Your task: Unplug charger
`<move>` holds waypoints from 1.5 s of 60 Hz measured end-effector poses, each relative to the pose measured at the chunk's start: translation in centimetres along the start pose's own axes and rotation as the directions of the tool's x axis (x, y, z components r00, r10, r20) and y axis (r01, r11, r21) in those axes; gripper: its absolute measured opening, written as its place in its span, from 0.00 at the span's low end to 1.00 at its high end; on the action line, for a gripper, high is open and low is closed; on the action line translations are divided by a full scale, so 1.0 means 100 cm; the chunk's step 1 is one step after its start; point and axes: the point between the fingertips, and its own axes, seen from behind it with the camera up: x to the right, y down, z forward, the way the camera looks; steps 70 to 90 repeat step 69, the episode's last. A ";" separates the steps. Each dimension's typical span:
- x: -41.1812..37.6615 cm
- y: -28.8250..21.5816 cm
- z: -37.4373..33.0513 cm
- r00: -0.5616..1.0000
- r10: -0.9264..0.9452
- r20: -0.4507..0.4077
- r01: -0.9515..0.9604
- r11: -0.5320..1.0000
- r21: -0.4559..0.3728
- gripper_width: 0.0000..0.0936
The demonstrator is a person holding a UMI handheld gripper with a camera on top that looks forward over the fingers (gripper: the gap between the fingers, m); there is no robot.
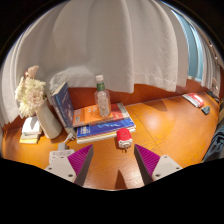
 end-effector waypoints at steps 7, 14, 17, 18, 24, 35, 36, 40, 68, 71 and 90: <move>-0.047 -0.038 -0.067 0.999 -0.006 0.048 0.001 0.995 0.100 0.89; -0.091 -0.061 -0.125 0.995 -0.056 0.080 0.039 0.979 0.199 0.89; -0.110 -0.059 -0.145 0.992 -0.078 0.095 0.055 0.975 0.216 0.89; -0.116 -0.060 -0.149 0.992 -0.084 0.099 0.061 0.974 0.218 0.88; -0.144 -0.045 -0.170 0.988 -0.112 0.109 0.084 0.968 0.235 0.88; -0.199 0.001 -0.190 0.973 -0.140 0.186 0.107 0.978 0.176 0.89; -0.203 0.004 -0.192 0.971 -0.143 0.193 0.110 0.979 0.174 0.89; -0.217 0.018 -0.197 0.965 -0.159 0.210 0.124 0.978 0.170 0.89; -0.246 0.049 -0.211 0.951 -0.188 0.245 0.154 0.976 0.151 0.89; -0.246 0.049 -0.211 0.951 -0.188 0.244 0.155 0.976 0.151 0.89; -0.246 0.049 -0.211 0.951 -0.188 0.244 0.155 0.976 0.151 0.89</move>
